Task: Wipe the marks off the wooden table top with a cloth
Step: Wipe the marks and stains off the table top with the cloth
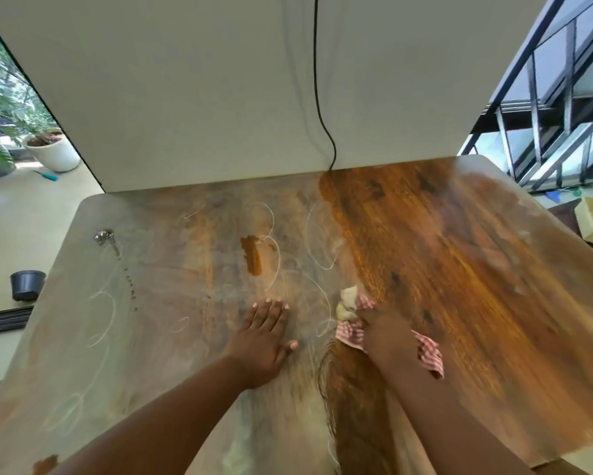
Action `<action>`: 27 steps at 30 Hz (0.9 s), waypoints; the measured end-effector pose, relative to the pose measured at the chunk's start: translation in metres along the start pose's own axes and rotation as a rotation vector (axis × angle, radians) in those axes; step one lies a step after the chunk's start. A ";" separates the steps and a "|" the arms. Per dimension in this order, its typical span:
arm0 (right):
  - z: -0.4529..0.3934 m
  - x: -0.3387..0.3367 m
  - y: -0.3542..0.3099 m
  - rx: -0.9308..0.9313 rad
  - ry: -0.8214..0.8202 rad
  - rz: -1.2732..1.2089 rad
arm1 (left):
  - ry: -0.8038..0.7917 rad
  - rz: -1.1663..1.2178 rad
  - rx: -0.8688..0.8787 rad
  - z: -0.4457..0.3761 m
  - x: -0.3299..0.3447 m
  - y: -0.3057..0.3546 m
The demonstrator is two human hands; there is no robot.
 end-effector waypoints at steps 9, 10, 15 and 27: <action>0.043 -0.004 0.053 -0.140 -0.125 0.083 | -0.030 -0.037 -0.010 -0.024 -0.003 0.024; 0.031 -0.009 0.053 -0.106 -0.114 0.091 | -0.032 -0.042 -0.005 -0.026 -0.003 0.024; -0.032 -0.003 0.016 0.019 0.040 0.075 | -0.011 -0.126 0.030 -0.050 -0.011 0.015; -0.036 -0.017 0.045 0.011 -0.024 0.124 | 0.025 -0.078 0.049 -0.123 -0.020 -0.035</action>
Point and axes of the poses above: each hand's wrist, its own z-axis away from the middle knuckle, its own x-axis out of the palm, y = z × x, the point moved 6 cm from there along -z, towards the middle knuckle, and after that the axes turned 2 degrees about -z, right-handed, at the moved point
